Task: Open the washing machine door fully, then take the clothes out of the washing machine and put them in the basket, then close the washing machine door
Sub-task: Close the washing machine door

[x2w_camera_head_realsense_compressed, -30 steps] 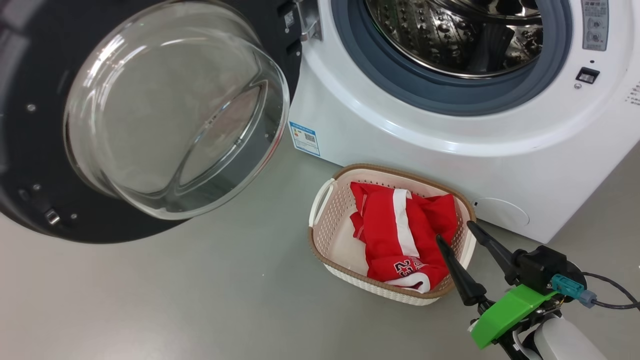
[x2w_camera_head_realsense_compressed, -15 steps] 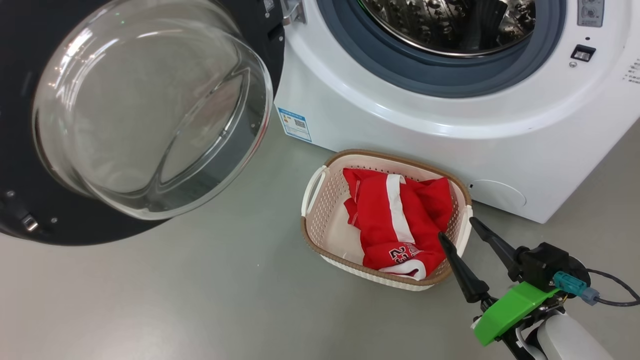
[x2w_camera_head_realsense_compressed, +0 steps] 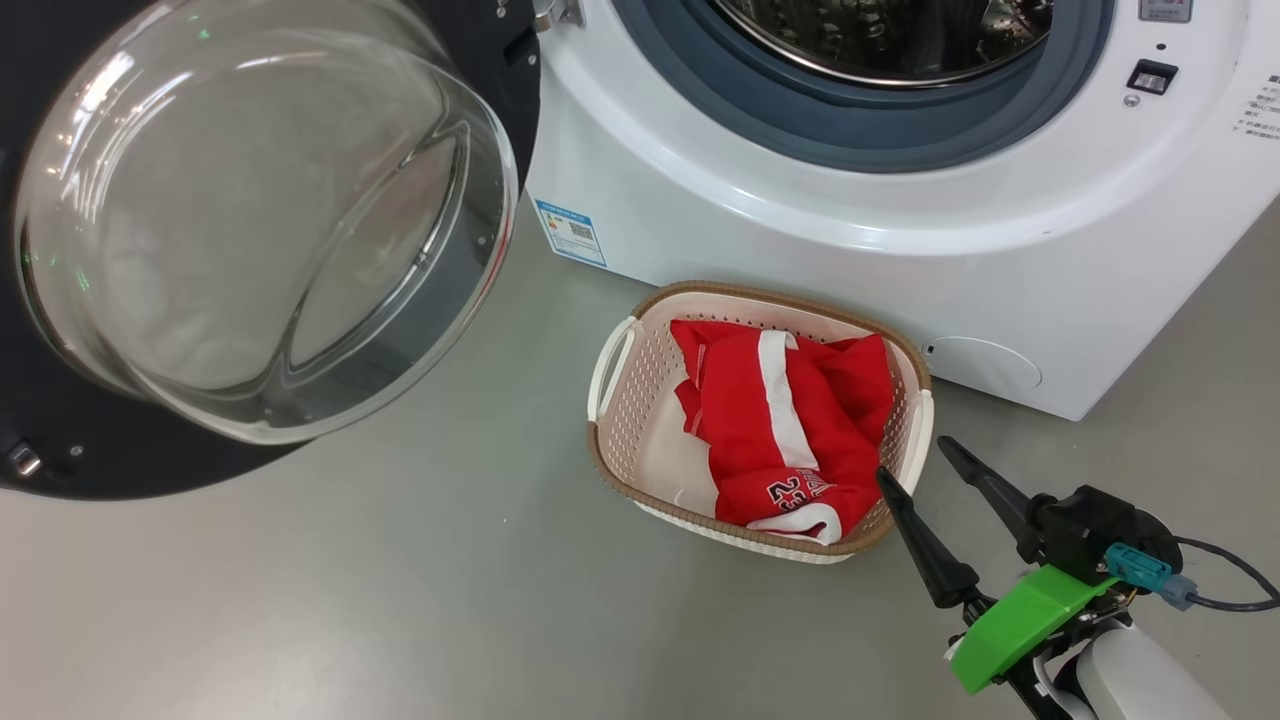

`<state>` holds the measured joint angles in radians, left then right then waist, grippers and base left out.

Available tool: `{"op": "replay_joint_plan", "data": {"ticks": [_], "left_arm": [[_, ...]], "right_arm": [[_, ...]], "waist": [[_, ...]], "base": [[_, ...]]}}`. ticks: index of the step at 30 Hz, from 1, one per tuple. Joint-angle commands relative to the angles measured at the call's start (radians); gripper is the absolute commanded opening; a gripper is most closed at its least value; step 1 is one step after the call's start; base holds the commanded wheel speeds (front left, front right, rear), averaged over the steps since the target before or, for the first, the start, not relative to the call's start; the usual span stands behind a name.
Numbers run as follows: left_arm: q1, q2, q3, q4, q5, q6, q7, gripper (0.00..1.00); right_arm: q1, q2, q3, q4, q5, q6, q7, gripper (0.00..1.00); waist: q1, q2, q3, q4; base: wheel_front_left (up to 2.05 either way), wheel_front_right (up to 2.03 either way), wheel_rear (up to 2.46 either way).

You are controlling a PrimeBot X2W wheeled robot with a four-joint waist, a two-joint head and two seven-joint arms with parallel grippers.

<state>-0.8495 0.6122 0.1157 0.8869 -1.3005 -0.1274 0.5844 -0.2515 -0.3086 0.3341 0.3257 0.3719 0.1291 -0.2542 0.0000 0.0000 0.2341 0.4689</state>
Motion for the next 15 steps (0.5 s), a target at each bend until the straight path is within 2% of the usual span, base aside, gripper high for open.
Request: {"op": "replay_joint_plan", "data": {"ticks": [1, 15], "left_arm": [[-0.003, 0.072, 0.019, -0.025, -0.002, -0.003, 0.006, 0.00], [0.059, 0.062, -0.014, -0.127, -0.084, -0.003, 0.146, 0.00]], "right_arm": [[-0.021, -0.001, 0.018, -0.021, -0.004, 0.002, -0.008, 1.00], [-0.008, 0.011, 0.012, -0.019, -0.002, 0.002, -0.008, 1.00]], "waist": [[0.0000, 0.0000, 0.000, -0.001], [0.0000, 0.0000, -0.028, -0.005]], "base": [[0.00, 0.00, 0.00], [0.00, 0.00, 0.00]]}}
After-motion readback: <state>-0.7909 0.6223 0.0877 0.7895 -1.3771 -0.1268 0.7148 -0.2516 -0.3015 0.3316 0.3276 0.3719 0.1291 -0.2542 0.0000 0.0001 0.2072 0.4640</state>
